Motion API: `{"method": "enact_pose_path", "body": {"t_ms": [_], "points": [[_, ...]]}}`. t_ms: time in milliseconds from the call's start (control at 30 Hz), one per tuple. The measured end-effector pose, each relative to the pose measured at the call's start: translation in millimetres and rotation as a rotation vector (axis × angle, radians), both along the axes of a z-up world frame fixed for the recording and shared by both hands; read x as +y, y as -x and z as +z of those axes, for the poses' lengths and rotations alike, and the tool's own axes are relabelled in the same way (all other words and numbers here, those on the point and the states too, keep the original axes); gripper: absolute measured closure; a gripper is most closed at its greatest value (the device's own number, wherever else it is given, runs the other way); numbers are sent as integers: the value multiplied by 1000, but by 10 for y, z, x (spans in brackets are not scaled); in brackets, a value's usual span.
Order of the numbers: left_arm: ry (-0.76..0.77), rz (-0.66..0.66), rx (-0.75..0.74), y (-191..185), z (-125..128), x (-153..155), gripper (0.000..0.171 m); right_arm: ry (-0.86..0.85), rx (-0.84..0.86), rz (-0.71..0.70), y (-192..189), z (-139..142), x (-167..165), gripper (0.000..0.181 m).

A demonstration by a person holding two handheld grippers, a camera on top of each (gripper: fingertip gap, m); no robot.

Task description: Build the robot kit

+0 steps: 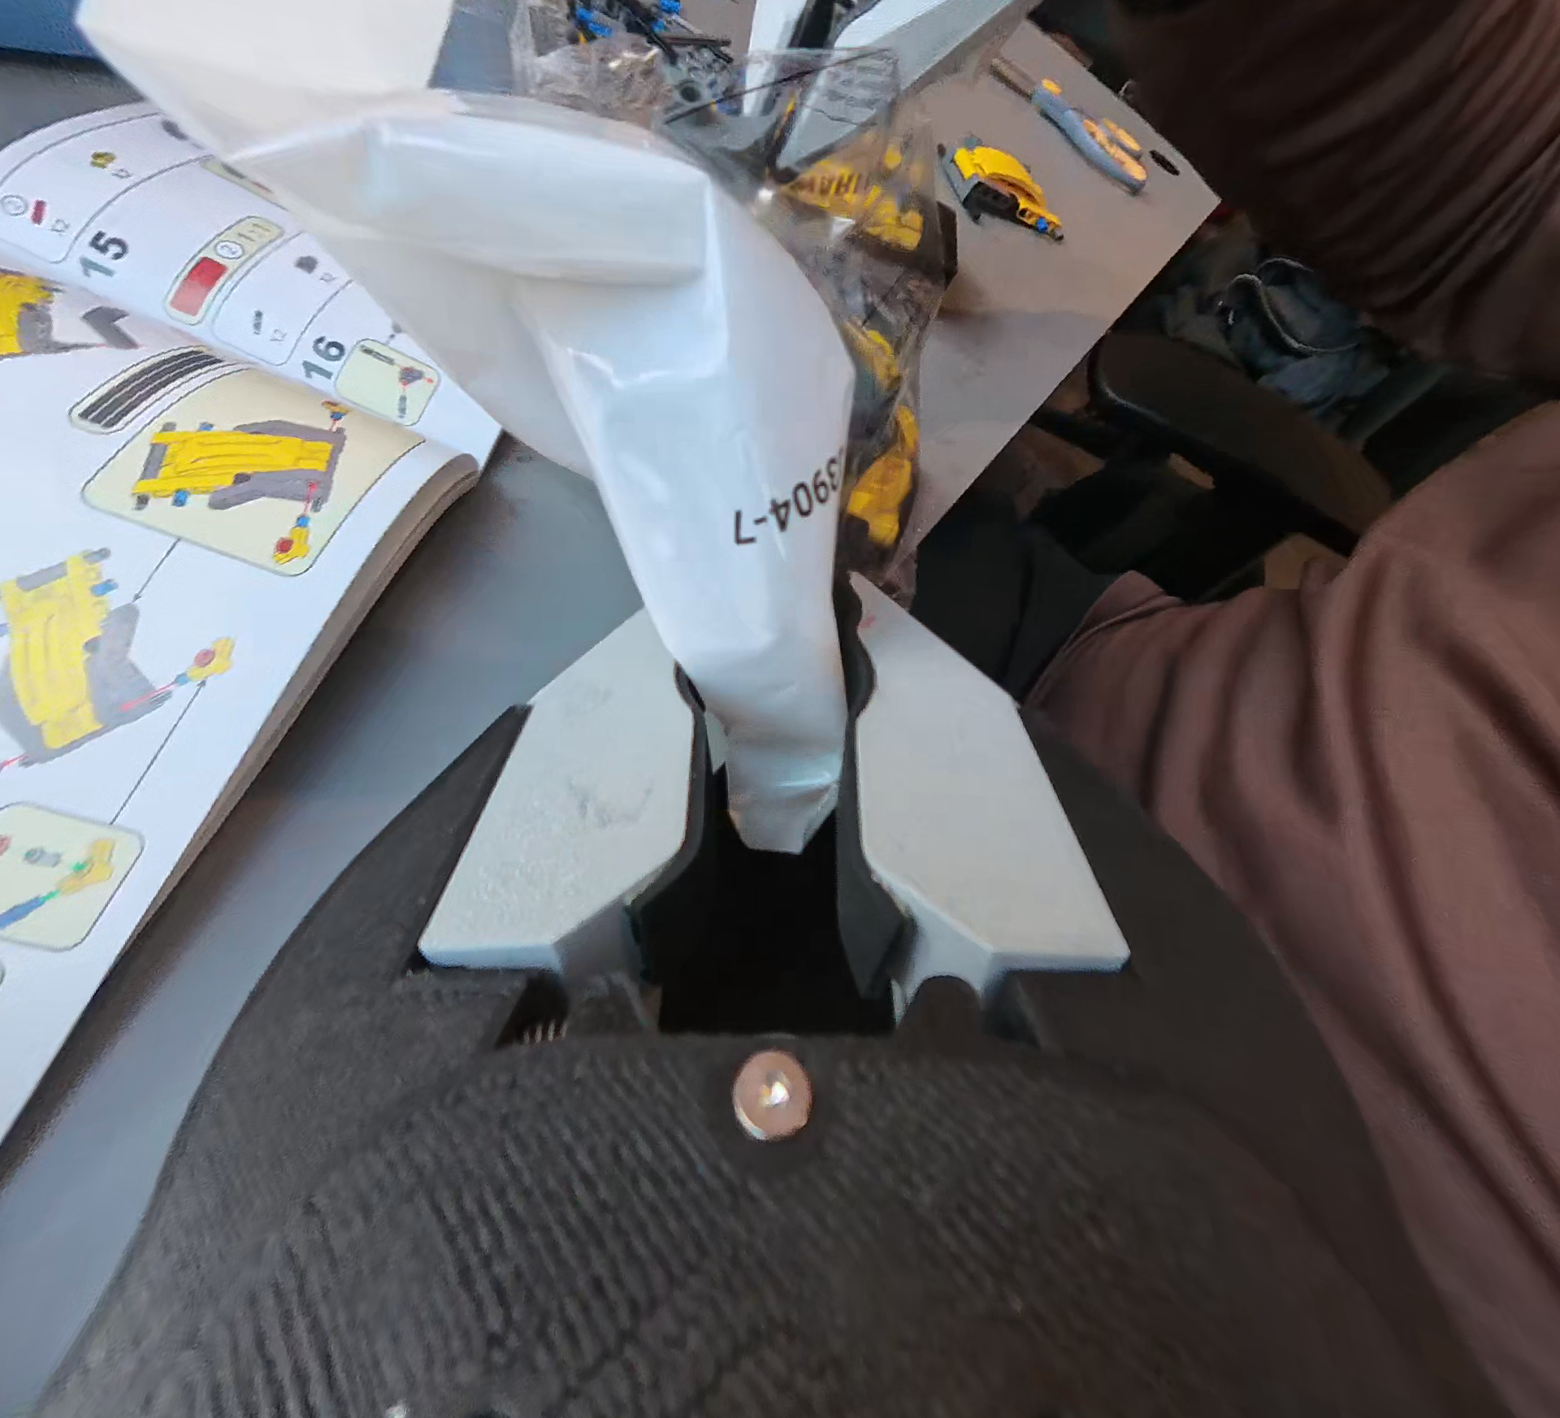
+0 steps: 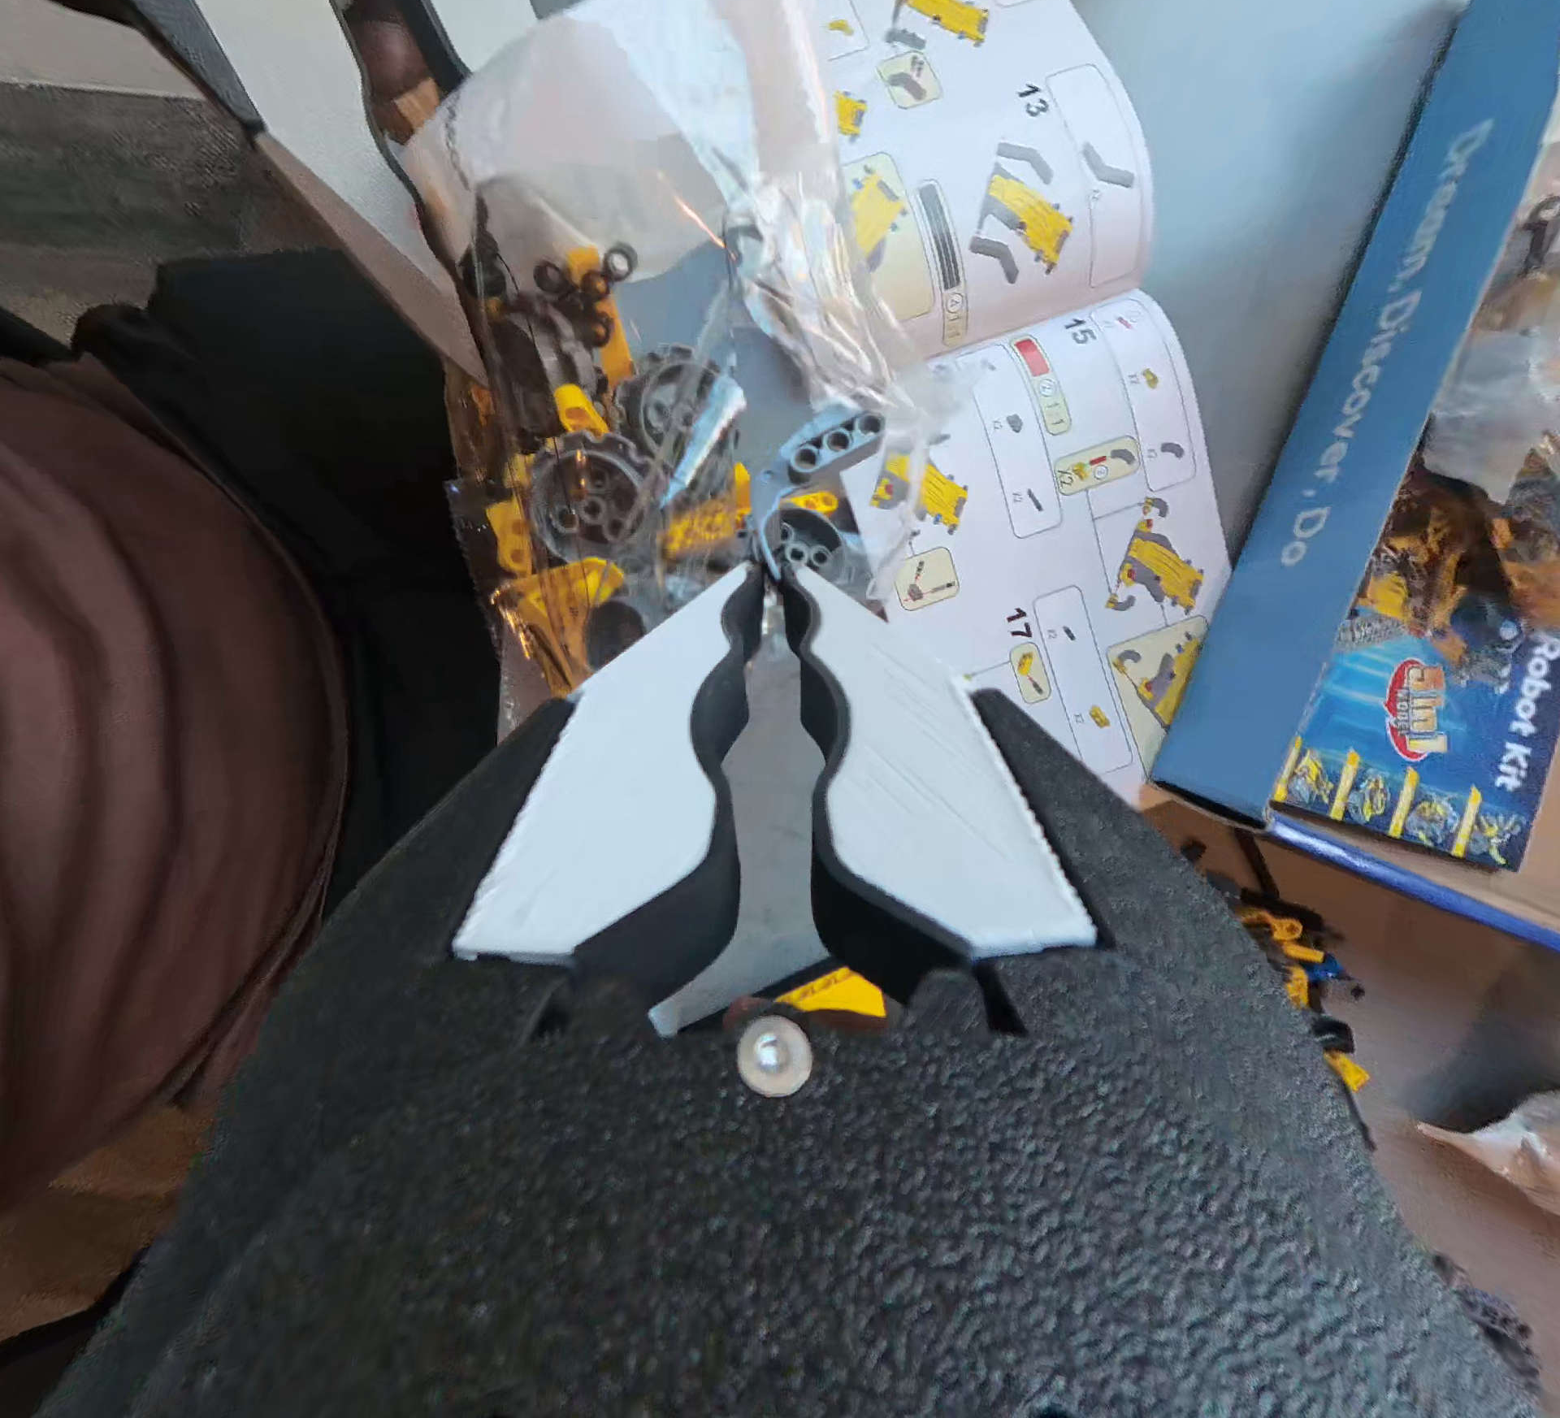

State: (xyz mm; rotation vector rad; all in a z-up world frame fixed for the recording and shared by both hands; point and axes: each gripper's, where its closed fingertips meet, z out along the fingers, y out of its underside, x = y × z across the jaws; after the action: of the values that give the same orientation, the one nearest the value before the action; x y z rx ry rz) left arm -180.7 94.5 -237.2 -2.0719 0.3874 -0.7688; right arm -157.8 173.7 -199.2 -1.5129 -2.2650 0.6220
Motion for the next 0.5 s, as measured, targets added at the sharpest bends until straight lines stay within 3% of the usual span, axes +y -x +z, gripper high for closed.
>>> {"method": "enact_pose_path", "body": {"t_ms": [200,333,500], "points": [[-54,22,-38,134,44,-4,158,157,93,-43,63,158,-4,176],[-136,5,40,139,13,0,158,311,109,66,29,177,-249,168],[-219,-30,194,102,-18,-1,156,253,62,156,-71,34,-394,167]]}}
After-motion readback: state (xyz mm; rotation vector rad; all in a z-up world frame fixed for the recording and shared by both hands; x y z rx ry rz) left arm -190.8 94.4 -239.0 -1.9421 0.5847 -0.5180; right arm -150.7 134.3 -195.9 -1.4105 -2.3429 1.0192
